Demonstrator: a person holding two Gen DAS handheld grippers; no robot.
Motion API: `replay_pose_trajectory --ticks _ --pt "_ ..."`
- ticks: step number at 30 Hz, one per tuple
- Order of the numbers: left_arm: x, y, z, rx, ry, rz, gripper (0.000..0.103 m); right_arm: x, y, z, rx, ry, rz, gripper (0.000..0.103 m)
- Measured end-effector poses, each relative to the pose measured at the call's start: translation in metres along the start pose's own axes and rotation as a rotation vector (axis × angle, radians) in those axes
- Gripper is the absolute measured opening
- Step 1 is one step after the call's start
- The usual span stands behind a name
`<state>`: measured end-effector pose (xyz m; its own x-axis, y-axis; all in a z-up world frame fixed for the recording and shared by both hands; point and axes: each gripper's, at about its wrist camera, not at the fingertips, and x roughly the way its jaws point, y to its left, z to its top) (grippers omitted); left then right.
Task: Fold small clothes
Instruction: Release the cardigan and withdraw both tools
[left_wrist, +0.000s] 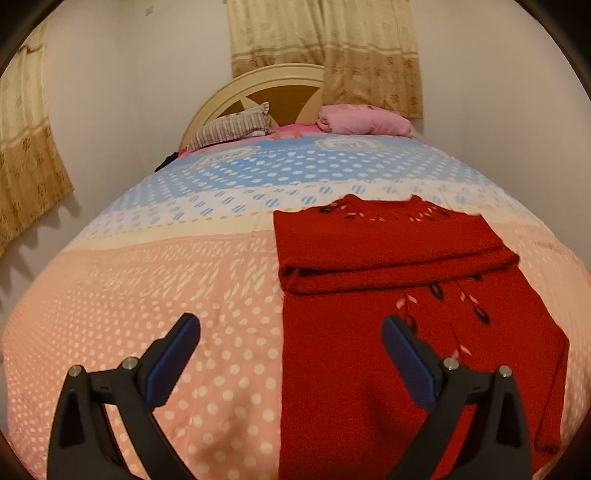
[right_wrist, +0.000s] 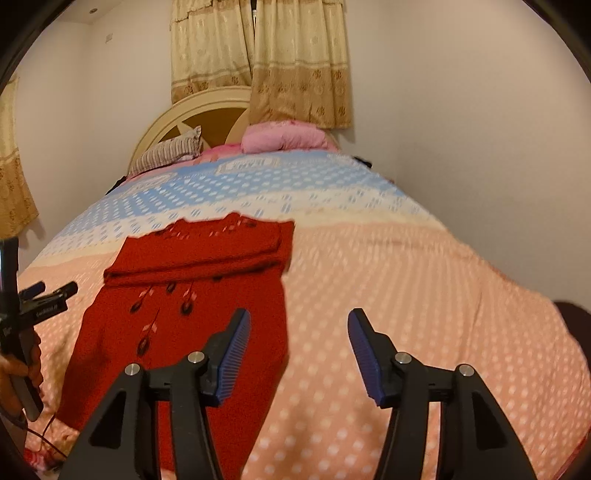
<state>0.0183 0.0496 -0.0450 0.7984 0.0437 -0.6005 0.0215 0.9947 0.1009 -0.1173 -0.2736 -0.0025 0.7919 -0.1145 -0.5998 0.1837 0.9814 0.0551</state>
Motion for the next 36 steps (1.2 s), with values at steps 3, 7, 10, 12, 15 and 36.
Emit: replay_pose_trajectory --ticks 3,7,10,12,15,36 --pt "-0.01 -0.004 -0.004 0.021 0.0 0.002 0.101 0.0 -0.001 -0.016 0.039 0.034 0.04 0.056" --pt "-0.026 -0.008 -0.01 0.041 0.003 0.002 0.101 0.0 0.003 -0.032 0.056 0.06 0.074 0.056" --pt "-0.035 -0.009 -0.014 0.047 -0.001 0.006 0.101 0.002 0.007 -0.04 0.06 0.095 0.093 0.056" --pt "-0.038 -0.008 -0.016 0.051 -0.005 0.012 0.101 0.004 0.01 -0.044 0.063 0.108 0.107 0.057" --pt "-0.041 -0.008 -0.018 0.058 -0.005 0.027 0.101 0.005 0.016 -0.047 0.052 0.124 0.115 0.057" --pt "-0.031 0.033 -0.067 0.0 0.068 -0.09 0.101 0.0 0.016 -0.074 -0.047 0.189 0.054 0.069"
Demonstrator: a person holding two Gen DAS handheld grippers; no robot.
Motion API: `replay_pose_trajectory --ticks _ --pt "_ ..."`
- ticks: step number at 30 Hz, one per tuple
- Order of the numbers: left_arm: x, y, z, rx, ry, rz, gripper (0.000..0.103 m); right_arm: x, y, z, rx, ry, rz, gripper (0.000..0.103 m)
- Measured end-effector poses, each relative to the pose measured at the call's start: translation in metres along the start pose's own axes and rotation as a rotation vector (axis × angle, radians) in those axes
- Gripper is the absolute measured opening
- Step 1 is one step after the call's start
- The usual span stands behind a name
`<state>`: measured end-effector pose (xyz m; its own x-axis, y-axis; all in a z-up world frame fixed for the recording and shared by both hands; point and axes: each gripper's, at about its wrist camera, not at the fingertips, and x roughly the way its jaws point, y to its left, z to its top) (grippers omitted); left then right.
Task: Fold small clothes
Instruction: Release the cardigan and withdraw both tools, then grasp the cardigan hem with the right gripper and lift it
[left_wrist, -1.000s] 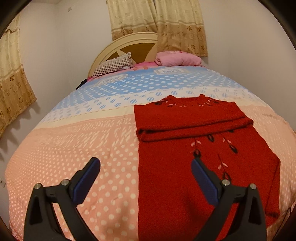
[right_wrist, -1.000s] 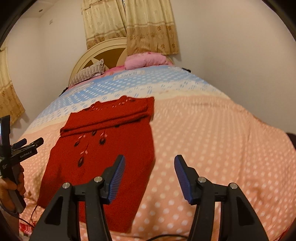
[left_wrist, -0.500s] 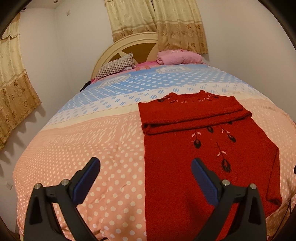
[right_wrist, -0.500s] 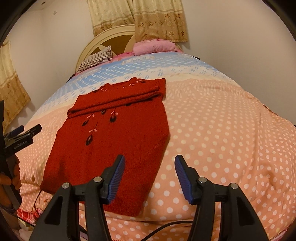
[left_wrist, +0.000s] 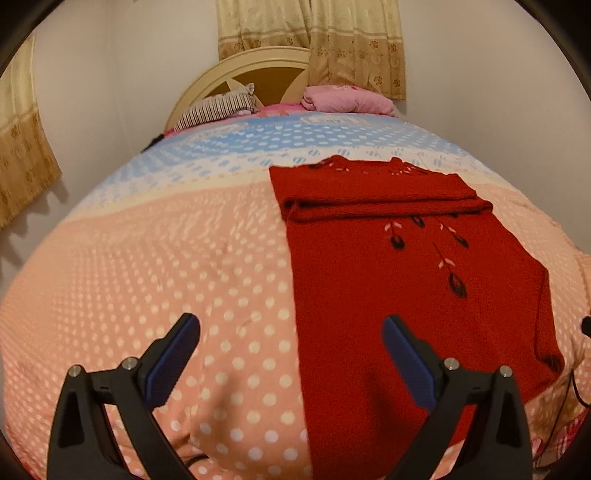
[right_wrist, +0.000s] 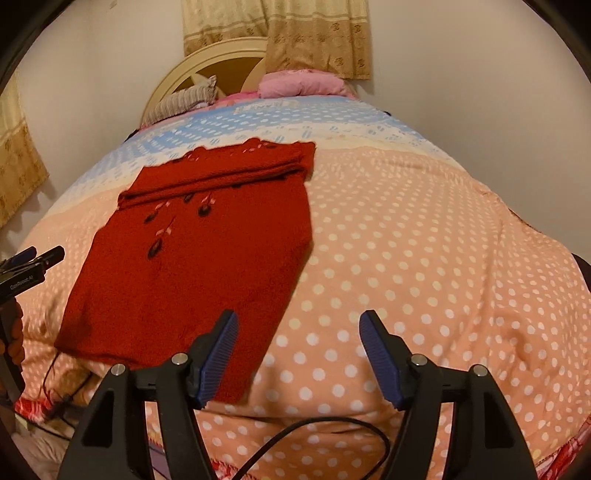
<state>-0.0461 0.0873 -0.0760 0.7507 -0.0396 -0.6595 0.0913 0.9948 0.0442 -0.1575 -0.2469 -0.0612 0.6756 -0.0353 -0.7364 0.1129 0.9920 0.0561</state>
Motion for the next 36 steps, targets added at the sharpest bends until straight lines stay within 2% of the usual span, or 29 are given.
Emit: replay_pose_trajectory --ticks 4,7,10,13,14,16,17,18,21,24,27,28,31,32,33,34,35,36 --pt "-0.003 0.011 -0.013 -0.015 -0.013 -0.034 0.101 0.009 0.021 -0.004 -0.035 0.028 0.055 0.069" --pt "-0.005 0.013 -0.017 -0.018 -0.01 -0.055 0.101 0.022 0.048 -0.01 -0.119 0.047 0.073 0.069" --pt "-0.005 0.014 -0.02 -0.024 0.006 -0.082 0.101 0.039 0.072 -0.018 -0.209 0.058 0.054 0.069" --pt "-0.006 0.015 -0.025 -0.032 0.013 -0.122 0.101 0.058 0.074 -0.025 -0.226 0.102 0.01 0.068" --pt "-0.006 0.014 -0.027 -0.029 0.017 -0.133 0.101 0.057 0.068 -0.025 -0.198 0.08 0.026 0.064" --pt "-0.005 0.01 -0.031 -0.023 0.03 -0.156 0.101 0.054 0.059 -0.022 -0.173 0.096 0.024 0.03" --pt "-0.004 0.009 -0.033 -0.021 0.036 -0.166 0.101 0.051 0.052 -0.018 -0.152 0.104 0.039 0.02" --pt "-0.002 0.006 -0.035 -0.019 0.047 -0.18 0.101 0.048 0.042 -0.015 -0.114 0.112 0.05 0.006" --pt "0.005 0.001 -0.042 -0.024 0.089 -0.22 0.101 0.041 0.002 -0.013 0.029 0.114 0.048 0.006" --pt "0.011 0.002 -0.047 -0.055 0.126 -0.256 0.101 0.042 -0.04 -0.024 0.208 0.148 0.142 0.006" --pt "0.019 0.004 -0.054 -0.103 0.181 -0.314 0.097 0.048 -0.045 -0.033 0.258 0.17 0.202 0.007" --pt "0.015 0.001 -0.055 -0.09 0.16 -0.307 0.096 0.048 -0.042 -0.034 0.254 0.165 0.201 0.009" --pt "0.012 -0.004 -0.056 -0.053 0.151 -0.323 0.08 0.047 -0.033 -0.028 0.214 0.168 0.199 0.015" --pt "0.012 -0.004 -0.056 -0.05 0.15 -0.332 0.073 0.046 -0.031 -0.029 0.207 0.165 0.19 0.021" --pt "0.011 -0.005 -0.056 -0.05 0.151 -0.356 0.066 0.043 -0.031 -0.027 0.198 0.149 0.16 0.031" --pt "0.012 -0.006 -0.055 -0.05 0.153 -0.367 0.063 0.039 -0.032 -0.027 0.191 0.133 0.132 0.038" --pt "0.011 -0.009 -0.056 -0.048 0.155 -0.379 0.058 0.034 -0.031 -0.025 0.176 0.11 0.098 0.051" --pt "0.011 -0.01 -0.056 -0.042 0.159 -0.39 0.055 0.031 -0.031 -0.025 0.167 0.092 0.084 0.058"
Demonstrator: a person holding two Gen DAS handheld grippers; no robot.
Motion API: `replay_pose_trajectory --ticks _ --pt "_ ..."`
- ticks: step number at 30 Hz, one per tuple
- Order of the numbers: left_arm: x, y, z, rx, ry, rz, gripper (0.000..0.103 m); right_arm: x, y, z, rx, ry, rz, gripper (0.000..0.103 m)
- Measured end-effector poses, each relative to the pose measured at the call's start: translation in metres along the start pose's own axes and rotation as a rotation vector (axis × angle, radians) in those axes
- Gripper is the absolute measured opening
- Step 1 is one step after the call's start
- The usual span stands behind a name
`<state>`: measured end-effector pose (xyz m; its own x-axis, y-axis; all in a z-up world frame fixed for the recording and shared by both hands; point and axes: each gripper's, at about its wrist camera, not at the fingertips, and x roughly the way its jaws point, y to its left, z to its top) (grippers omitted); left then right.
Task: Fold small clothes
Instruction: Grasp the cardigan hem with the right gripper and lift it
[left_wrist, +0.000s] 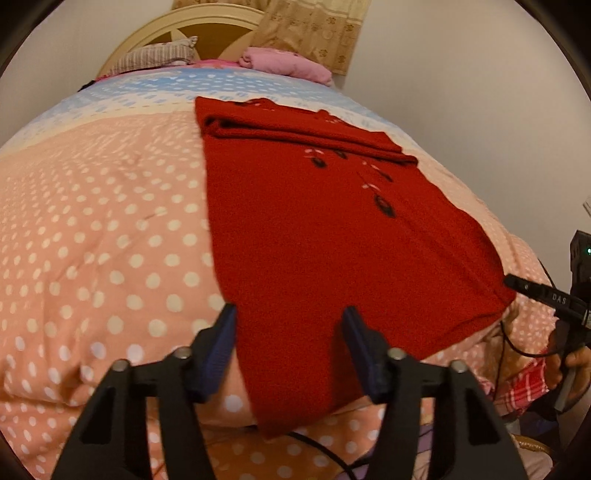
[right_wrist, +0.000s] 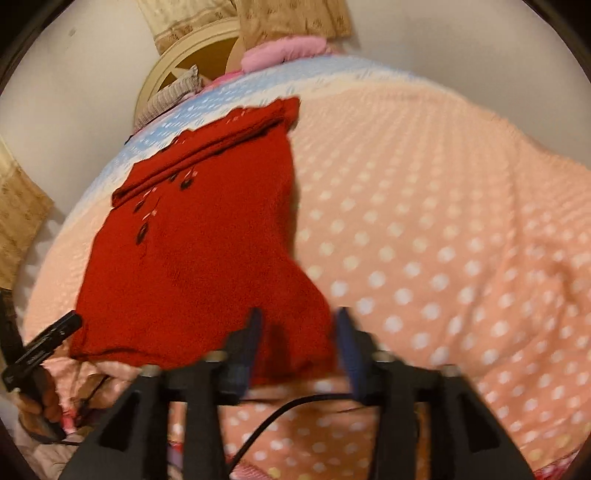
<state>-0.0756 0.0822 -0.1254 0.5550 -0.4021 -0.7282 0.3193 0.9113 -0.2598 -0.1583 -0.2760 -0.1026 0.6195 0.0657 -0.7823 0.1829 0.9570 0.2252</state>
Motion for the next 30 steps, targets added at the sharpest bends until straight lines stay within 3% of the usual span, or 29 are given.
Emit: replay_pose_trajectory --ticks 6,7,9,12,13,15,18,30 --pt "0.003 -0.007 0.002 0.017 0.015 -0.014 0.05 0.012 0.004 0.002 -0.009 0.022 0.064 0.056" --pt "0.003 -0.007 0.002 0.02 0.017 -0.007 0.05 0.015 0.006 0.002 -0.016 0.024 0.061 0.05" --pt "0.004 -0.009 0.002 0.031 0.021 0.009 0.05 0.019 0.01 -0.001 -0.064 0.028 -0.001 0.025" --pt "0.003 -0.011 0.001 0.041 0.02 0.008 0.05 0.019 0.008 0.0 -0.089 0.038 -0.043 0.014" --pt "0.003 -0.011 0.0 0.044 0.017 0.008 0.047 0.018 0.005 0.0 -0.076 0.042 -0.043 0.012" --pt "0.004 -0.011 0.0 0.051 0.018 0.019 0.032 0.019 0.004 0.001 -0.068 0.043 -0.051 0.012" --pt "0.003 -0.008 -0.001 0.04 0.014 0.027 0.025 0.018 0.009 -0.001 -0.095 0.036 -0.092 0.012" --pt "0.004 -0.012 -0.001 0.054 0.017 0.053 0.032 0.014 0.025 -0.006 -0.181 0.0 -0.19 0.009"
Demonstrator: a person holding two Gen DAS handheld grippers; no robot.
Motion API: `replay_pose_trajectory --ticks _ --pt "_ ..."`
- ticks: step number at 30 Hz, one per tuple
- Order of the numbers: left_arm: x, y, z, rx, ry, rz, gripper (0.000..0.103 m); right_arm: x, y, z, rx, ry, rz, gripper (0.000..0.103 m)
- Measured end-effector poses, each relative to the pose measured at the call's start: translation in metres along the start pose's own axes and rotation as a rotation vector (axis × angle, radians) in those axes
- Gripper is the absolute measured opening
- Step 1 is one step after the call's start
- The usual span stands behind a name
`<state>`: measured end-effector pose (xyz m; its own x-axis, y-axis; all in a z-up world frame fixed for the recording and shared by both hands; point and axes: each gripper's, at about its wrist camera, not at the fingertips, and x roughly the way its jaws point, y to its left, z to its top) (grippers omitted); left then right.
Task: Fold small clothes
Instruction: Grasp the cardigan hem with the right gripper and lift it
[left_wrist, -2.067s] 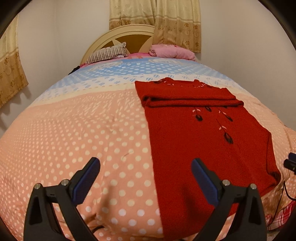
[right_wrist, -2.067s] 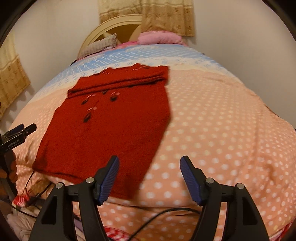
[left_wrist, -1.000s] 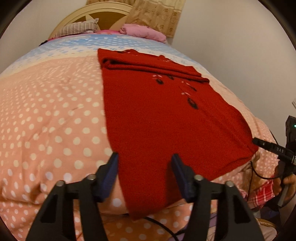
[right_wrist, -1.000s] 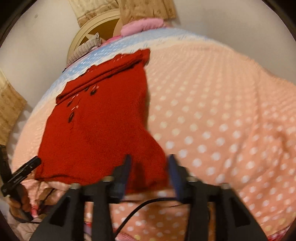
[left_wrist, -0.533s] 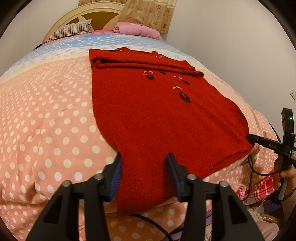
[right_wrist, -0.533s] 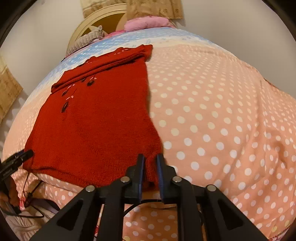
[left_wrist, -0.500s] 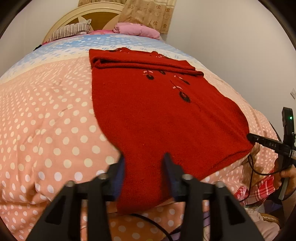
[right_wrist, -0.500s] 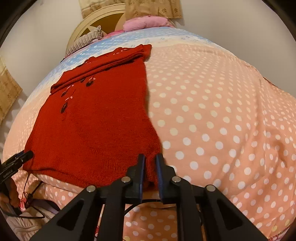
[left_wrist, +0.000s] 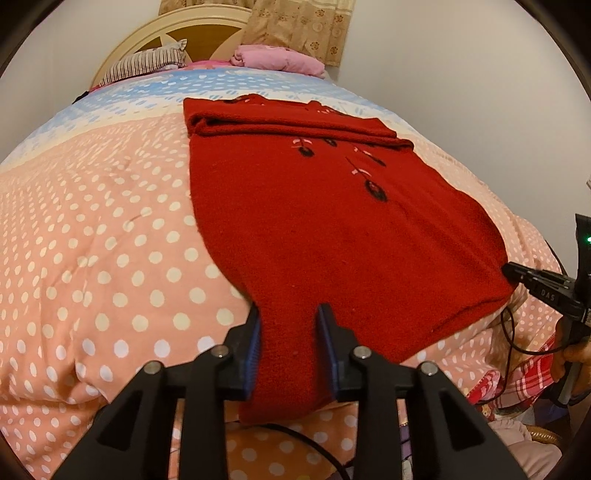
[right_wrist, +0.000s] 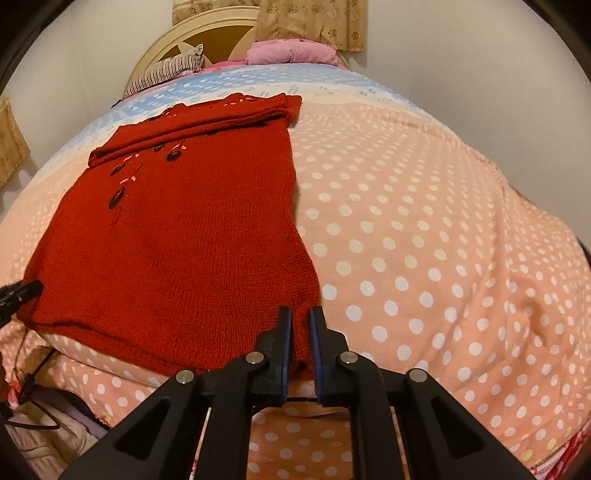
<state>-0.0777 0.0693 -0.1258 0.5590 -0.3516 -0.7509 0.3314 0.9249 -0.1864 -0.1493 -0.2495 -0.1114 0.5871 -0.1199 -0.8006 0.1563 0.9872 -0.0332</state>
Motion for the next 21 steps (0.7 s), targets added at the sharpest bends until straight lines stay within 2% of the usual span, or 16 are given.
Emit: replay_pose_trajectory --ticks 2,8,21 --pt "0.0 0.0 0.0 0.001 0.0 0.0 0.031 -0.002 0.004 0.0 -0.014 -0.009 -0.014 0.008" --pt "0.0 0.001 0.001 0.003 -0.002 -0.003 0.016 -0.008 0.009 0.002 -0.035 -0.028 -0.048 0.006" --pt "-0.005 -0.003 0.003 0.008 -0.009 -0.021 0.01 -0.019 0.014 0.007 -0.036 -0.051 -0.063 0.006"
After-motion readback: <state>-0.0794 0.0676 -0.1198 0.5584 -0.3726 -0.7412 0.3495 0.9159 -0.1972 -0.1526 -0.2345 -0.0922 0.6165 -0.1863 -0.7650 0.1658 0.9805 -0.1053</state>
